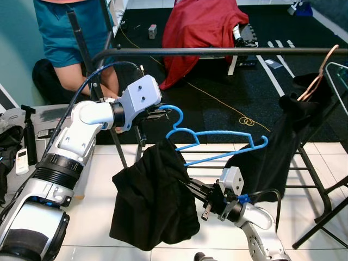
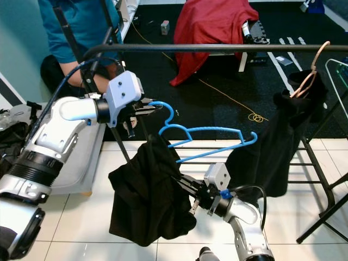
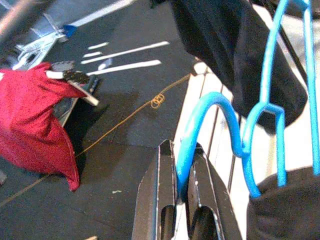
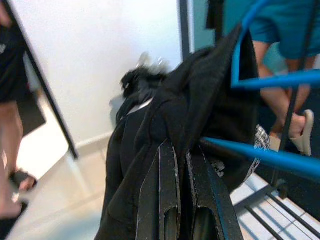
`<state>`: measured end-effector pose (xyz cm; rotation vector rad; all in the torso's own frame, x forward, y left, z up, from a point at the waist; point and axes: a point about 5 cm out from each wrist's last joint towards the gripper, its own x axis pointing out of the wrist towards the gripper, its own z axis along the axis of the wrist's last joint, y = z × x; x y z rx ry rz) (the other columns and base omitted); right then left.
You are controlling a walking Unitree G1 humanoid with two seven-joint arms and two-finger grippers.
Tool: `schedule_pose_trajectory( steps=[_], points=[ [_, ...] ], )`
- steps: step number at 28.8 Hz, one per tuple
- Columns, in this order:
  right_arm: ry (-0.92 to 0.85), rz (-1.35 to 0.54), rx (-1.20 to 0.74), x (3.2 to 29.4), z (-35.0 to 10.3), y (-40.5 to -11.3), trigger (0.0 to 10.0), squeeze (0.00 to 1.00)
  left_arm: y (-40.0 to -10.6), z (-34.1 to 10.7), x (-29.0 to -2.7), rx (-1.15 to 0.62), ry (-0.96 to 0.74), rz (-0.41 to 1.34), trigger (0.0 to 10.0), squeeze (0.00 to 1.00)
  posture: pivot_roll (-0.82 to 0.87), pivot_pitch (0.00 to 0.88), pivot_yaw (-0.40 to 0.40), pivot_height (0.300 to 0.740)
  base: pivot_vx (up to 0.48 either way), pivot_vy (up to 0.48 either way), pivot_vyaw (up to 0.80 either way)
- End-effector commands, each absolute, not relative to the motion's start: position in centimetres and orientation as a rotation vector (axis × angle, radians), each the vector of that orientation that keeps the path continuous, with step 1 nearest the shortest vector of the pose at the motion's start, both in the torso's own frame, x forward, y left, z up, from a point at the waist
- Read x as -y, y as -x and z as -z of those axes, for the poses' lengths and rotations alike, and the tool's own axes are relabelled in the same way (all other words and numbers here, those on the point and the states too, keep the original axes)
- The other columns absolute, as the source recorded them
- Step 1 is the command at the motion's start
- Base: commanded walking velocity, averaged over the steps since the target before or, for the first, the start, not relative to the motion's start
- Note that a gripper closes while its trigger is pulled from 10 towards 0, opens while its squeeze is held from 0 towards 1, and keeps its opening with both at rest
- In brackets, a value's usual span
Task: Hang hanger
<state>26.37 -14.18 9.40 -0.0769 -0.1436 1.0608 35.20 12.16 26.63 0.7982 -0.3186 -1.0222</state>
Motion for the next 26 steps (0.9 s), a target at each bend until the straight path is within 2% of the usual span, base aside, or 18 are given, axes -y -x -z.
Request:
schedule_pose_trajectory(
  steps=[1,3,6,9,15,18,20,24,25,26],
  points=[
    [0.099,-1.102,0.147,14.1,-9.9,-26.0,0.0,0.0,-34.9,-25.8,-12.7,0.279,-0.879,1.041,0.0,0.0,-0.06,0.172,0.049,0.74,0.0,0.0,0.0],
    [0.099,-1.102,0.147,14.1,-9.9,-26.0,0.0,0.0,-34.9,-25.8,-12.7,0.279,-0.879,1.041,0.0,0.0,-0.06,0.172,0.049,0.74,0.0,0.0,0.0],
    [0.116,-1.098,0.052,15.7,-9.4,-25.8,0.0,0.0,-33.7,-25.1,-12.1,0.248,-0.788,1.181,0.0,0.0,-0.06,0.17,0.051,0.74,0.0,0.0,0.0],
    [0.113,-1.08,0.023,16.4,-9.2,-25.7,0.0,0.0,-33.1,-25.0,-11.9,0.242,-0.744,1.247,0.0,0.0,-0.06,0.169,0.052,0.74,0.0,0.0,0.0],
    [0.12,-1.055,0.022,17.5,-9.6,-25.8,0.0,0.0,-32.0,-24.5,-11.9,0.208,-0.736,1.345,0.0,0.0,-0.06,0.17,0.054,0.74,0.0,0.0,0.0],
    [0.118,-1.056,0.045,17.5,-10.2,-25.9,0.0,0.0,-31.9,-24.0,-12.1,0.183,-0.773,1.356,0.0,0.0,-0.06,0.172,0.054,0.74,0.0,0.0,0.0],
    [0.082,-1.074,0.114,16.7,-11.7,-26.1,0.0,0.0,-32.1,-23.3,-12.3,0.156,-0.848,1.341,0.0,0.0,-0.06,0.171,0.053,0.74,0.0,0.0,0.0],
    [0.062,-1.093,0.136,15.9,-12.1,-26.1,0.0,0.0,-32.3,-23.3,-12.2,0.168,-0.853,1.315,0.0,0.0,-0.06,0.17,0.052,0.74,0.0,0.0,0.0],
    [0.051,-1.098,0.136,15.6,-12.0,-26.1,2.9,0.0,-32.5,-23.7,-12.0,0.187,-0.839,1.293,0.0,0.0,-0.06,0.17,0.052,0.74,0.0,0.0,0.0],
    [0.051,-1.098,0.136,15.6,-12.0,-26.1,2.9,0.0,-32.5,-23.7,-12.0,0.187,-0.839,1.293,0.0,0.0,-0.06,0.17,0.052,0.74,0.0,0.0,0.0]
  ],
)
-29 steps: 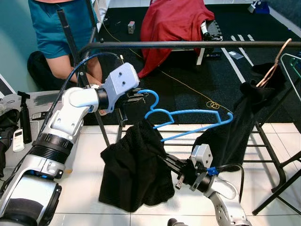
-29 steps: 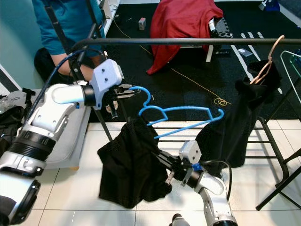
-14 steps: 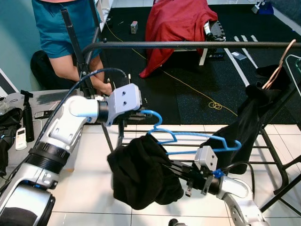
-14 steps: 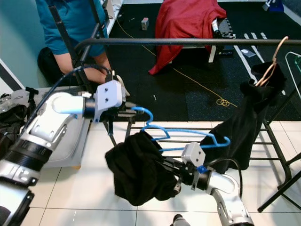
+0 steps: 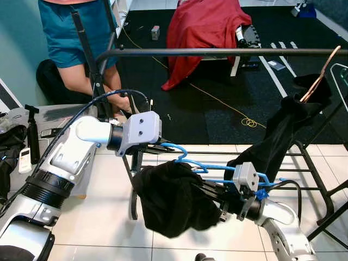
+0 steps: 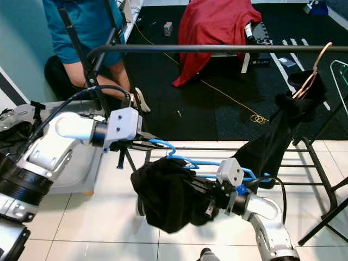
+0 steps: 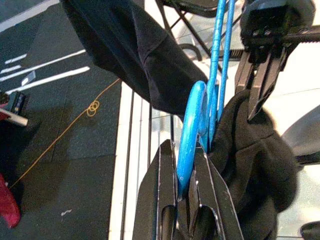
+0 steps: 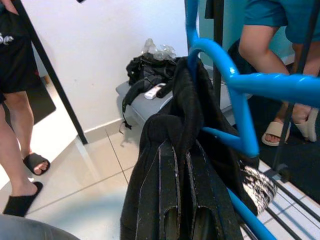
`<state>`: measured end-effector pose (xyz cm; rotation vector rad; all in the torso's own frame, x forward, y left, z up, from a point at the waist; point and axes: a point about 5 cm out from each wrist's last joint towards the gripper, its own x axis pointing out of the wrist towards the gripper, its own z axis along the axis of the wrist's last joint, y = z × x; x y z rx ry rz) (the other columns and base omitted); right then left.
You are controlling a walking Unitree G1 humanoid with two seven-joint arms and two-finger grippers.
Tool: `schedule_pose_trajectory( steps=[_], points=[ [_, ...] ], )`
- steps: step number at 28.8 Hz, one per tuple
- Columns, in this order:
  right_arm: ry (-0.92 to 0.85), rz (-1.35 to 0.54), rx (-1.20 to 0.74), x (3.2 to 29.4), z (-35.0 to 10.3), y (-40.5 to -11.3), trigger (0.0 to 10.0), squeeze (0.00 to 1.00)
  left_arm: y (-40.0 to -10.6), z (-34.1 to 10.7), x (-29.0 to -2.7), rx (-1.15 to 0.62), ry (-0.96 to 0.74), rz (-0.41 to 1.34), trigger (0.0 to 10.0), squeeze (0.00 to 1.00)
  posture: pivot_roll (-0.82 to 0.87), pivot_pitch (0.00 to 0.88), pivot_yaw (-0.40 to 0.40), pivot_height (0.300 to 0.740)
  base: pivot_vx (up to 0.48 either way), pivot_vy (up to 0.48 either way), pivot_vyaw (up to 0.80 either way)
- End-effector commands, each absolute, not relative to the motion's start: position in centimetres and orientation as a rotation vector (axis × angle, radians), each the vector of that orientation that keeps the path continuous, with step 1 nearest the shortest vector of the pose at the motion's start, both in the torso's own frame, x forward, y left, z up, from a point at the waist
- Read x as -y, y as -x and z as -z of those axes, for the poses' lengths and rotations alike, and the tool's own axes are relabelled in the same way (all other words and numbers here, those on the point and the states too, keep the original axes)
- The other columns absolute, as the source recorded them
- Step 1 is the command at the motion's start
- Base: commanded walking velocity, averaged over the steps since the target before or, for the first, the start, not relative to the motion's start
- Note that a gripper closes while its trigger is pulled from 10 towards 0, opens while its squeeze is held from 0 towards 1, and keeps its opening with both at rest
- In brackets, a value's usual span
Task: Hang hanger
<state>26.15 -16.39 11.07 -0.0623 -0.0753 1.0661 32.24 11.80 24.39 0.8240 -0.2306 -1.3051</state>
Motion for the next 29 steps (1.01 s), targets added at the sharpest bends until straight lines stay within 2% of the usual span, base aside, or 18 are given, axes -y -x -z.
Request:
schedule_pose_trajectory(
  steps=[1,2,3,5,6,8,9,10,14,15,17,19,20,21,25,26,28,29],
  points=[
    [0.051,-1.098,0.136,15.6,-12.0,-26.1,2.9,0.0,-32.5,-23.7,-12.0,0.187,-0.839,1.293,0.0,0.0,-0.06,0.17,0.052,0.74,0.0,0.0,0.0],
    [0.012,-1.104,0.146,15.2,-11.9,-26.0,6.5,0.17,-32.6,-24.0,-11.8,0.2,-0.819,1.276,0.0,0.0,-0.06,0.171,0.053,0.74,0.0,0.0,0.0],
    [-0.01,-1.093,0.167,15.0,-12.0,-26.0,10.0,0.71,-32.7,-24.5,-11.8,0.215,-0.8,1.25,0.0,0.0,-0.06,0.171,0.053,0.74,0.0,0.0,0.0],
    [-0.01,-1.093,0.167,15.0,-12.0,-26.0,10.0,0.71,-32.7,-24.5,-11.8,0.215,-0.8,1.25,0.0,0.0,-0.06,0.171,0.053,0.74,0.0,0.0,0.0],
    [-0.041,-1.084,0.178,14.8,-12.0,-26.0,10.0,0.96,-32.9,-25.0,-11.8,0.235,-0.776,1.225,0.0,0.0,-0.06,0.171,0.054,0.74,0.0,0.0,0.0],
    [-0.041,-1.084,0.178,14.8,-12.0,-26.0,10.0,0.96,-32.9,-25.0,-11.8,0.235,-0.776,1.225,0.0,0.0,-0.06,0.171,0.054,0.74,0.0,0.0,0.0],
    [-0.062,-1.075,0.183,14.6,-11.8,-26.0,10.0,1.0,-33.2,-25.7,-11.8,0.262,-0.742,1.193,0.0,0.0,-0.06,0.17,0.052,0.74,0.0,0.0,0.0],
    [-0.048,-1.064,0.174,14.4,-11.3,-25.9,10.0,0.43,-33.4,-26.5,-12.0,0.288,-0.699,1.154,0.0,0.0,-0.05,0.166,0.052,0.74,0.0,0.0,0.0],
    [-0.026,-1.058,0.159,14.2,-10.8,-25.7,10.0,0.43,-33.7,-27.3,-12.1,0.312,-0.658,1.117,0.0,0.0,-0.05,0.166,0.052,0.74,0.0,0.0,0.0],
    [-0.041,-1.068,0.137,14.1,-10.4,-25.4,10.0,0.0,-33.8,-27.5,-12.3,0.316,-0.65,1.103,0.0,0.0,-0.06,0.161,0.053,0.74,0.0,0.0,0.0],
    [-0.041,-1.068,0.137,14.1,-10.4,-25.4,10.0,0.0,-33.8,-27.5,-12.3,0.316,-0.65,1.103,0.0,0.0,-0.06,0.161,0.053,0.74,0.0,0.0,0.0],
    [-0.115,-1.033,-0.023,14.1,-8.3,-24.7,10.0,0.0,-34.0,-27.7,-12.5,0.327,-0.634,1.079,0.0,0.0,-0.05,0.155,0.047,0.74,0.0,0.0,0.0],
    [-0.115,-1.033,-0.023,14.1,-8.3,-24.7,10.0,0.0,-34.0,-27.7,-12.5,0.327,-0.634,1.079,0.0,0.0,-0.05,0.155,0.047,0.74,0.0,0.0,0.0],
    [-0.134,-0.95,-0.107,14.3,-7.0,-24.6,10.0,0.0,-34.1,-28.0,-12.6,0.345,-0.623,1.055,0.0,0.0,-0.05,0.152,0.044,0.74,0.0,0.0,0.0],
    [-0.138,-0.889,-0.158,14.5,-6.1,-24.5,10.0,0.0,-34.2,-28.2,-12.7,0.358,-0.616,1.039,0.0,0.0,-0.05,0.152,0.044,0.74,0.0,0.0,0.0],
    [-0.18,-0.722,-0.205,15.1,-5.3,-25.0,10.0,0.0,-34.3,-28.5,-12.8,0.376,-0.605,1.018,0.0,0.0,-0.05,0.15,0.045,0.74,0.0,0.0,0.0],
    [-0.18,-0.722,-0.205,15.1,-5.3,-25.0,10.0,0.0,-34.3,-28.5,-12.8,0.376,-0.605,1.018,0.0,0.0,-0.05,0.15,0.045,0.74,0.0,0.0,0.0],
    [-0.18,-0.503,-0.251,16.1,-4.1,-25.7,10.0,0.0,-34.4,-29.1,-12.9,0.395,-0.579,1.002,0.0,0.0,-0.05,0.147,0.047,0.74,0.0,0.0,0.0]
  ],
)
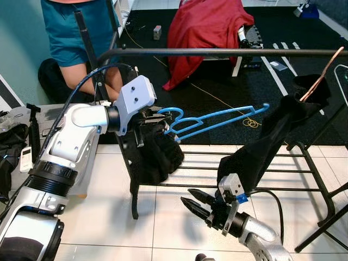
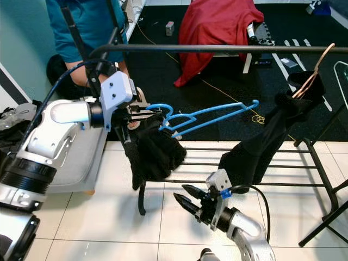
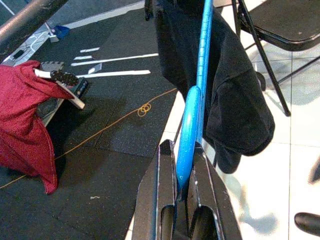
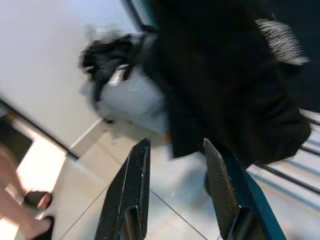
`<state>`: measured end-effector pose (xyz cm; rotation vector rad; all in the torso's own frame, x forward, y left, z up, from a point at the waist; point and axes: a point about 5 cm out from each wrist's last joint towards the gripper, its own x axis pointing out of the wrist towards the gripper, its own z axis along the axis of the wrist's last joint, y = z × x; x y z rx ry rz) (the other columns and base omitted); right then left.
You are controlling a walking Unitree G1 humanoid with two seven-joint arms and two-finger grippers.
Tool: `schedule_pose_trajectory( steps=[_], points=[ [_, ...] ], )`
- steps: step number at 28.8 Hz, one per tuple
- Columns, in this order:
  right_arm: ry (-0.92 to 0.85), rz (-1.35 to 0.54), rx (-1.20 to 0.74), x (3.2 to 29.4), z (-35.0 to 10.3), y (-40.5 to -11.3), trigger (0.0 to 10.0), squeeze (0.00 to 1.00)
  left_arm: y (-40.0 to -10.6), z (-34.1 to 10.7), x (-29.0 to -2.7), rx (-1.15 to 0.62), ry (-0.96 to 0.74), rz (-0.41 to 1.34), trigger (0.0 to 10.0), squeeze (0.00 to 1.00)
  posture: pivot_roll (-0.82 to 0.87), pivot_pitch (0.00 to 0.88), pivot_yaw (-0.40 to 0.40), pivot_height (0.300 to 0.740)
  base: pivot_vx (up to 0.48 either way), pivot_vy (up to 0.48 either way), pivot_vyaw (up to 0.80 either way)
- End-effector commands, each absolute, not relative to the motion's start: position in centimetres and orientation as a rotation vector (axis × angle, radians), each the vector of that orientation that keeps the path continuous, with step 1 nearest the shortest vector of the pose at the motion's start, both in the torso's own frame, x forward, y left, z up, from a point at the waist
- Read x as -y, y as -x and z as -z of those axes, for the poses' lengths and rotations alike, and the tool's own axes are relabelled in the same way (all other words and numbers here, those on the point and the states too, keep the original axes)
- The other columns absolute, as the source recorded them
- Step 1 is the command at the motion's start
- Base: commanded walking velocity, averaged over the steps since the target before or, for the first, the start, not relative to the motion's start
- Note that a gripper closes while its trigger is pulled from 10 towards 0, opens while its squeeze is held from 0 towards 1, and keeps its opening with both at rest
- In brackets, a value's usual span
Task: Hang hanger
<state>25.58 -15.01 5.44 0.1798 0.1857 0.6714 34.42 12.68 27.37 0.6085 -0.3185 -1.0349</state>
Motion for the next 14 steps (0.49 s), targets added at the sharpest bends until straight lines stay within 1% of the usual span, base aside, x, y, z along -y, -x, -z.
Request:
schedule_pose_trajectory(
  steps=[1,2,3,4,6,7,9,14],
  points=[
    [-0.18,-0.503,-0.251,16.1,-4.1,-25.7,10.0,0.0,-34.4,-29.1,-12.9,0.395,-0.579,1.002,0.0,0.0,-0.05,0.147,0.047,0.74,0.0,0.0,0.0],
    [-0.157,-0.358,-0.245,16.7,-3.6,-26.3,10.0,0.0,-34.4,-29.8,-12.9,0.415,-0.543,1.0,0.0,0.0,-0.05,0.146,0.055,0.74,0.0,0.0,0.0],
    [-0.157,-0.358,-0.245,16.7,-3.6,-26.3,10.0,0.0,-34.4,-29.8,-12.9,0.415,-0.543,1.0,0.0,0.0,-0.05,0.146,0.055,0.74,0.0,0.0,0.0],
    [-0.071,-0.305,-0.217,16.8,-3.5,-26.7,10.0,0.0,-34.5,-30.4,-12.9,0.433,-0.509,1.001,0.0,0.0,-0.05,0.146,0.061,0.74,0.0,0.0,0.0],
    [-0.071,-0.305,-0.217,16.8,-3.5,-26.7,10.0,0.0,-34.5,-30.4,-12.9,0.433,-0.509,1.001,0.0,0.0,-0.05,0.146,0.061,0.74,0.0,0.0,0.0],
    [0.01,-0.309,-0.19,16.5,-3.3,-27.0,10.0,0.0,-34.5,-30.9,-12.9,0.448,-0.477,0.999,0.0,0.0,-0.05,0.146,0.064,0.74,0.0,0.0,0.0],
    [0.037,-0.308,-0.196,16.2,-2.9,-27.2,10.0,0.0,-34.5,-31.3,-12.8,0.461,-0.454,0.998,0.0,0.0,-0.05,0.149,0.069,0.74,0.0,0.0,0.0],
    [0.011,-0.305,-0.241,15.8,-2.0,-27.2,10.0,0.0,-34.4,-31.8,-12.7,0.483,-0.422,1.005,0.0,0.0,-0.04,0.151,0.069,0.74,0.0,0.0,0.0]
  ],
)
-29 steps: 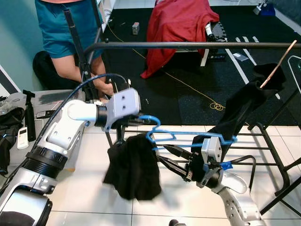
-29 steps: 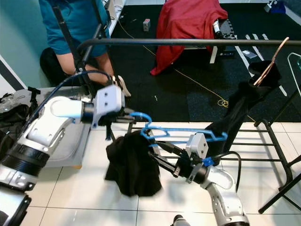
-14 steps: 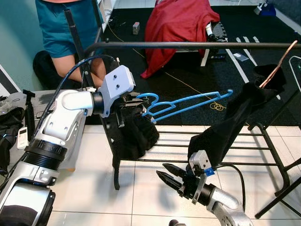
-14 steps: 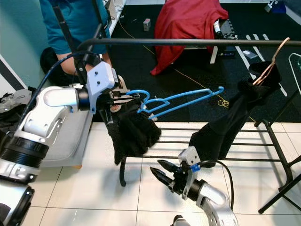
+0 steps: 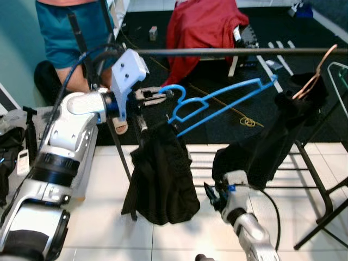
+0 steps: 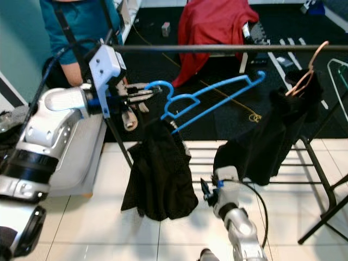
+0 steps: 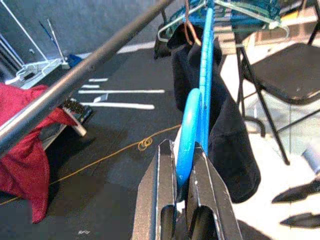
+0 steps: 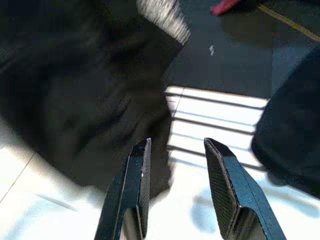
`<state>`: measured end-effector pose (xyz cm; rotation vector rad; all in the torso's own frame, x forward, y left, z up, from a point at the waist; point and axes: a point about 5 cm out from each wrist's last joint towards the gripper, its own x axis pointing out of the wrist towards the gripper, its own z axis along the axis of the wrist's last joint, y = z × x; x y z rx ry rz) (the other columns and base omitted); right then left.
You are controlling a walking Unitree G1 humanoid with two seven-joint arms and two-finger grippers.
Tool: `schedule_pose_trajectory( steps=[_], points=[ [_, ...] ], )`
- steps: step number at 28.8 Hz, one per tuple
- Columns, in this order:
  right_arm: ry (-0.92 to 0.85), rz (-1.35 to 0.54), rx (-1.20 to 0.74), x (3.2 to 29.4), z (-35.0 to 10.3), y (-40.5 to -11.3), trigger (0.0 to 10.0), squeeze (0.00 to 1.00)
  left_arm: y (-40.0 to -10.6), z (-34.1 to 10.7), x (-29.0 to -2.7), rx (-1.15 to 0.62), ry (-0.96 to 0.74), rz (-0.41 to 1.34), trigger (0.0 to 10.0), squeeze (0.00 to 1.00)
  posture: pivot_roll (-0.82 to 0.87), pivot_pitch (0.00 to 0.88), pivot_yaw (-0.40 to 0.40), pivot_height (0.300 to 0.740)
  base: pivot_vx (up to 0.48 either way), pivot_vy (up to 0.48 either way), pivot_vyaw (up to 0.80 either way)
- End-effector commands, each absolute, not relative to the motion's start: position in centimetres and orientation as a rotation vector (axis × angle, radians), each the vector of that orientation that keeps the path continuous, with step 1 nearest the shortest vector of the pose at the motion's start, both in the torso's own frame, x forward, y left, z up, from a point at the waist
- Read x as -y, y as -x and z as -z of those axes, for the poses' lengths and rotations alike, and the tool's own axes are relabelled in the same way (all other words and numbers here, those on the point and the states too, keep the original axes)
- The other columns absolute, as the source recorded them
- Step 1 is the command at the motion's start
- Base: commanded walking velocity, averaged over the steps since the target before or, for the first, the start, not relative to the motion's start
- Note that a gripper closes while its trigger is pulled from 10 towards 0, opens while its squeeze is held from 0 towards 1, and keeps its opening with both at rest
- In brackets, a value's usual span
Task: Hang hanger
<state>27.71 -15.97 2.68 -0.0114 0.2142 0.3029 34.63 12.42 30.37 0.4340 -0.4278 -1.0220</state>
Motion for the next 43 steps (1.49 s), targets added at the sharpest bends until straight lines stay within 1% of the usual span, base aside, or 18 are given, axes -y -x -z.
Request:
schedule_pose_trajectory(
  steps=[1,4,5,8,9,11,12,13,14,19,21,24,34,38,39,41,42,43],
  points=[
    [-0.064,-0.33,-0.294,15.3,-1.1,-27.1,10.0,0.0,-34.2,-32.2,-12.6,0.506,-0.382,1.034,0.0,0.0,-0.03,0.158,0.068,0.74,0.0,0.0,0.0],
    [-0.064,-0.33,-0.294,15.3,-1.1,-27.1,10.0,0.0,-34.2,-32.2,-12.6,0.506,-0.382,1.034,0.0,0.0,-0.03,0.158,0.068,0.74,0.0,0.0,0.0],
    [-0.118,-0.346,-0.324,14.9,-0.8,-27.1,10.0,0.0,-33.4,-32.4,-12.5,0.535,-0.332,1.129,0.0,0.0,-0.03,0.162,0.069,0.74,0.0,0.0,0.0],
    [-0.118,-0.346,-0.324,14.9,-0.8,-27.1,10.0,0.0,-33.4,-32.4,-12.5,0.535,-0.332,1.129,0.0,0.0,-0.03,0.162,0.069,0.74,0.0,0.0,0.0],
    [-0.139,-0.377,-0.329,14.5,-0.8,-27.0,10.0,0.0,-32.4,-32.2,-12.4,0.542,-0.302,1.226,0.0,0.0,-0.03,0.164,0.069,0.74,0.0,0.0,0.0],
    [-0.139,-0.377,-0.329,14.5,-0.8,-27.0,10.0,0.0,-32.4,-32.2,-12.4,0.542,-0.302,1.226,0.0,0.0,-0.03,0.164,0.069,0.74,0.0,0.0,0.0],
    [-0.133,-0.402,-0.326,14.2,-0.8,-26.8,10.0,0.0,-31.6,-32.0,-12.3,0.54,-0.282,1.309,0.0,0.0,-0.03,0.168,0.072,0.74,0.0,0.0,0.0],
    [-0.133,-0.402,-0.326,14.2,-0.8,-26.8,10.0,0.0,-31.6,-32.0,-12.3,0.54,-0.282,1.309,0.0,0.0,-0.03,0.168,0.072,0.74,0.0,0.0,0.0],
    [-0.115,-0.418,-0.326,14.0,-0.7,-26.6,10.0,0.0,-31.0,-31.8,-12.1,0.532,-0.274,1.377,0.0,0.0,-0.03,0.171,0.073,0.74,0.0,0.0,0.0],
    [-0.095,-0.423,-0.321,13.9,-0.5,-26.5,10.0,0.0,-30.7,-31.8,-12.0,0.523,-0.269,1.41,0.0,0.0,-0.03,0.171,0.073,0.74,0.0,0.0,0.0],
    [-0.068,-0.424,-0.315,13.8,-0.3,-26.5,10.0,0.0,-30.2,-31.5,-11.5,0.494,-0.289,1.481,0.0,0.0,-0.03,0.172,0.076,0.74,0.0,0.0,0.0],
    [-0.064,-0.424,-0.308,13.7,-0.3,-26.8,10.0,0.0,-30.0,-31.3,-11.2,0.48,-0.3,1.512,0.0,0.0,-0.03,0.172,0.076,0.74,0.0,0.0,0.0],
    [-0.066,-0.457,-0.298,13.3,-0.3,-26.8,10.0,0.0,-29.9,-31.4,-11.3,0.476,-0.293,1.518,0.0,0.0,-0.03,0.171,0.073,0.74,0.0,0.0,0.0],
    [-0.052,-0.482,-0.255,13.2,-0.8,-26.8,10.0,0.0,-29.9,-31.4,-11.4,0.468,-0.293,1.51,0.0,0.0,-0.03,0.172,0.074,0.74,0.0,0.0,0.0],
    [-0.003,-0.521,-0.189,13.0,-1.5,-26.9,10.0,0.0,-30.0,-31.3,-11.4,0.461,-0.307,1.493,0.0,0.0,-0.03,0.173,0.074,0.74,0.0,0.0,0.0],
    [-0.003,-0.521,-0.189,13.0,-1.5,-26.9,10.0,0.0,-30.0,-31.3,-11.4,0.461,-0.307,1.493,0.0,0.0,-0.03,0.173,0.074,0.74,0.0,0.0,0.0],
    [0.042,-0.627,-0.012,12.5,-3.2,-26.4,10.0,0.0,-30.6,-31.1,-11.4,0.44,-0.347,1.438,0.0,0.0,-0.03,0.172,0.075,0.74,0.0,0.0,0.0],
    [0.048,-0.654,0.036,12.3,-3.6,-26.2,10.0,0.0,-30.8,-31.0,-11.4,0.434,-0.359,1.424,0.0,0.0,-0.03,0.172,0.075,0.74,0.0,0.0,0.0]
  ],
)
